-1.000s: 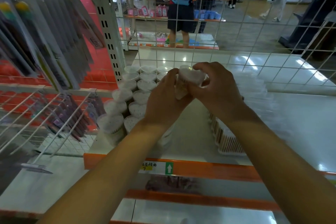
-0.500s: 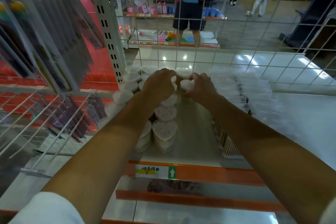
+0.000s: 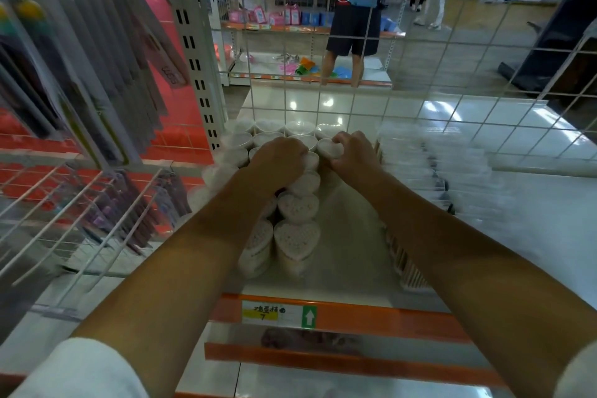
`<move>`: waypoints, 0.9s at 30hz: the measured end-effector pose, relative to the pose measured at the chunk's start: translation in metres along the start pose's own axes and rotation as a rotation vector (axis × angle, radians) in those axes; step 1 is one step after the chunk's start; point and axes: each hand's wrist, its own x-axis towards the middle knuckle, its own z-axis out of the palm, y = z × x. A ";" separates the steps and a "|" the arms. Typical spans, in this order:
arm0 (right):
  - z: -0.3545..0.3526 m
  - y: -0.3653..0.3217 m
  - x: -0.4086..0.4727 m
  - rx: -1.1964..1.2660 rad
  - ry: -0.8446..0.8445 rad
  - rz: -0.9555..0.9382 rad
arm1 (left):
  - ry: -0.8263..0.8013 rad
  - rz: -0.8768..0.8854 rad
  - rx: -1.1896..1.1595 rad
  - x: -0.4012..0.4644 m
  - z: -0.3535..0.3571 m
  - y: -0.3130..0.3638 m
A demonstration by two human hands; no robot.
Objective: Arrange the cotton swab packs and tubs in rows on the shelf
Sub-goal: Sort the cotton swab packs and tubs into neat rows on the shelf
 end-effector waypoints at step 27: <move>-0.015 -0.015 -0.020 -0.205 -0.028 -0.017 | 0.094 0.099 -0.012 -0.012 -0.009 0.008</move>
